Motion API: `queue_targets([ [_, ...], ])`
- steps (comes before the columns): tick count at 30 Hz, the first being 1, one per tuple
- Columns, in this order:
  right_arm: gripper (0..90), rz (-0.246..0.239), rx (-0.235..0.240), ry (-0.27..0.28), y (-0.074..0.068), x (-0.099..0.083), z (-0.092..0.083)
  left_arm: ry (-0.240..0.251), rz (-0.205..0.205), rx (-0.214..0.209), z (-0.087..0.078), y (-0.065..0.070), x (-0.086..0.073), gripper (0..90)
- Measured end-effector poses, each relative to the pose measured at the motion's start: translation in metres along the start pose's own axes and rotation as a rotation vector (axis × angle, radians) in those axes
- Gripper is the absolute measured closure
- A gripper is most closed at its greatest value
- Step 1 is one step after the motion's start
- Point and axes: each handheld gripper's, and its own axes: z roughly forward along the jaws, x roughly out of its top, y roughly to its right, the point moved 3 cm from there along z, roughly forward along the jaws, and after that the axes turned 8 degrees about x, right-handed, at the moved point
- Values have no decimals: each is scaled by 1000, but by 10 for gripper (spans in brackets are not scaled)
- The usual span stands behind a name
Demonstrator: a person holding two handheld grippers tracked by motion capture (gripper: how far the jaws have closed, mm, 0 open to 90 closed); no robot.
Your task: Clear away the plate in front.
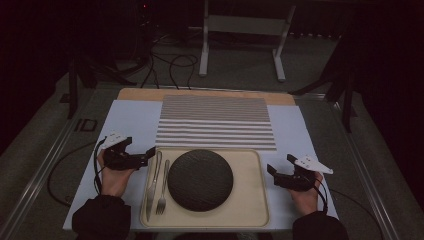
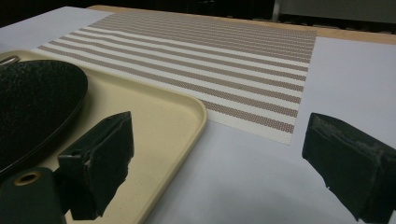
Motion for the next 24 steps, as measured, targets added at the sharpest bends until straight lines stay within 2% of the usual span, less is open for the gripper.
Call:
queue_targets([
  [9, 90, -7, 15, 25, -9, 3, -7, 60, 0, 59, -16, -18, -11, 0],
  [13, 90, -8, 20, 26, -12, 2, -8, 60, 36, 73, -19, -19, -19, 0],
  [19, 90, -17, 30, 34, -18, 1, -13, 52, 33, 88, -19, -18, -31, 0],
  [24, 90, -17, 33, 42, -21, 0, -18, 73, 41, 102, -26, -19, -34, 0],
])
